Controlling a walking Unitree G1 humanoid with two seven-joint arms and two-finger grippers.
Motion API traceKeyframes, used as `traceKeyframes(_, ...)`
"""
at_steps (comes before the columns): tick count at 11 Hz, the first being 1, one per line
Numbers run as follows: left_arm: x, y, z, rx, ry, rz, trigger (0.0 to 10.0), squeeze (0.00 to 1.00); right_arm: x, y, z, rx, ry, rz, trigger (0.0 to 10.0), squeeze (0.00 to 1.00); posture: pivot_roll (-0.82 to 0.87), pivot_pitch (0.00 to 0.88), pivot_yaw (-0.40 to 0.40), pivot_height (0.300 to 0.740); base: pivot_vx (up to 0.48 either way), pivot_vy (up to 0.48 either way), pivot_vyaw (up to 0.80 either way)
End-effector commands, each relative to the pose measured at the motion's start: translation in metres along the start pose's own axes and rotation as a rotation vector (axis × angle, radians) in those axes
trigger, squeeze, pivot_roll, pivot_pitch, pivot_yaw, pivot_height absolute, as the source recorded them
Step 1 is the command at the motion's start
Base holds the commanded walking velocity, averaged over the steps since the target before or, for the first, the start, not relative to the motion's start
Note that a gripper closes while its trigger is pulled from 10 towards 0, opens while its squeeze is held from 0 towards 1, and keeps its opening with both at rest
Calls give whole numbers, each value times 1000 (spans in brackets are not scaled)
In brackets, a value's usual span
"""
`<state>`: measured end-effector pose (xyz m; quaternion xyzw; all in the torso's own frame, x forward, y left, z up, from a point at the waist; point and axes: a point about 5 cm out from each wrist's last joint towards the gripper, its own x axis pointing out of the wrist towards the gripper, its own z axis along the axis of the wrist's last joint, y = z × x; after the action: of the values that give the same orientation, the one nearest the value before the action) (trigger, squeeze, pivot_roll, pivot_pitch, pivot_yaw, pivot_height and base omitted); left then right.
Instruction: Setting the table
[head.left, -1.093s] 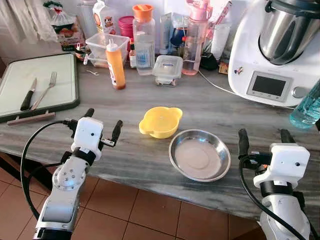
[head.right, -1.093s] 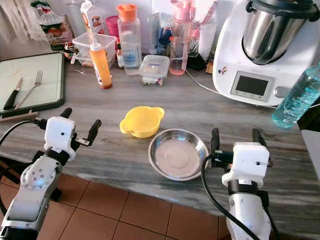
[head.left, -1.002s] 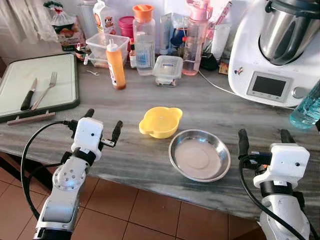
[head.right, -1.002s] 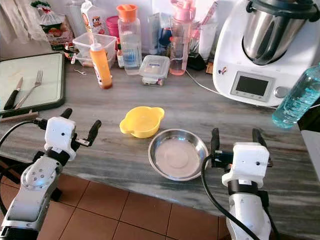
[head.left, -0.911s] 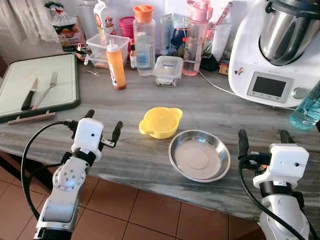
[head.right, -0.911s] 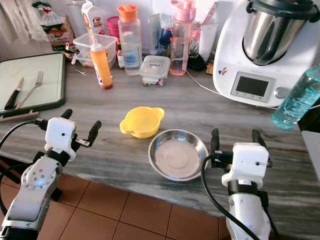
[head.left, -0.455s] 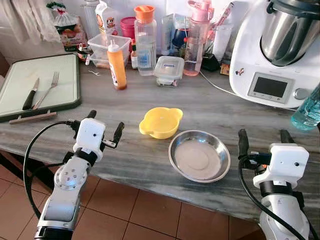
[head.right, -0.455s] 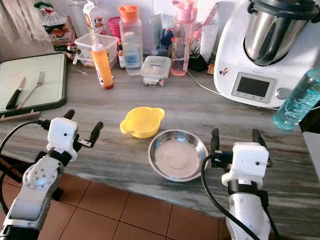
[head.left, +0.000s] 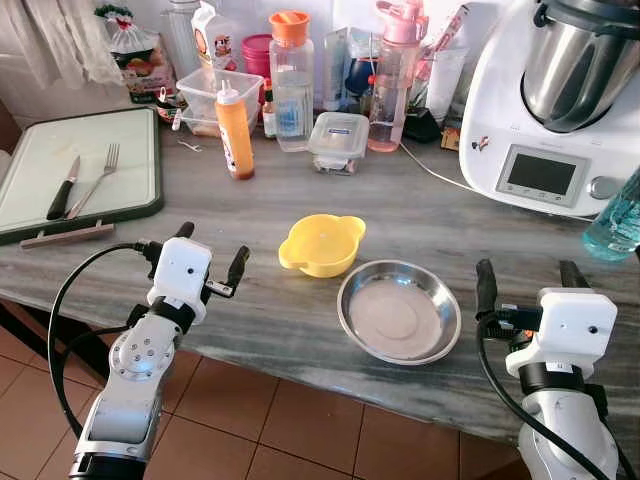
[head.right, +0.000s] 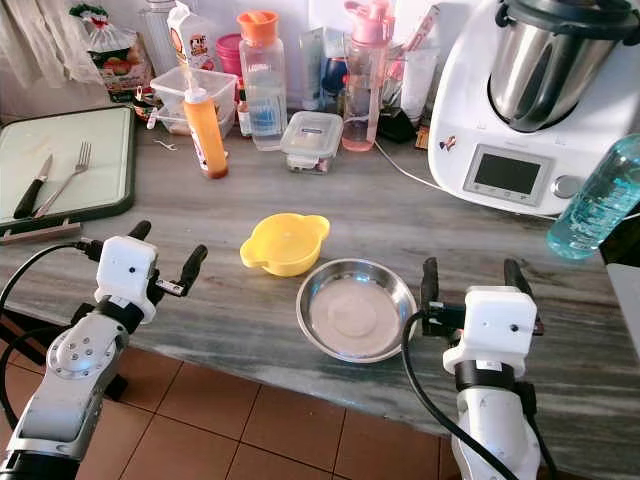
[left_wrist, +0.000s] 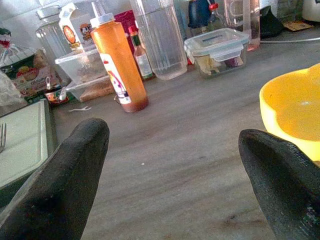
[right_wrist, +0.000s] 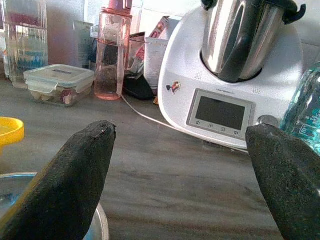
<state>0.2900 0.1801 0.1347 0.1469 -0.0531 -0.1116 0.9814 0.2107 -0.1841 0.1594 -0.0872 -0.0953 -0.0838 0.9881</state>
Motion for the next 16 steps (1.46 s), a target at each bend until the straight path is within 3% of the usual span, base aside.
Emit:
traceKeyframes(1, 2, 1, 0, 10, 11, -3, 10000, 0, -1, -1, -2, -5, 4, -9, 10000, 0, 98, 57, 31, 740, 0, 0, 0)
traceKeyframes(16, 3, -4, -2, 3, 27, -24, 10000, 0, -2, -3, -3, -7, 8, -15, 10000, 0, 90, 57, 32, 740, -271, 0, 0)
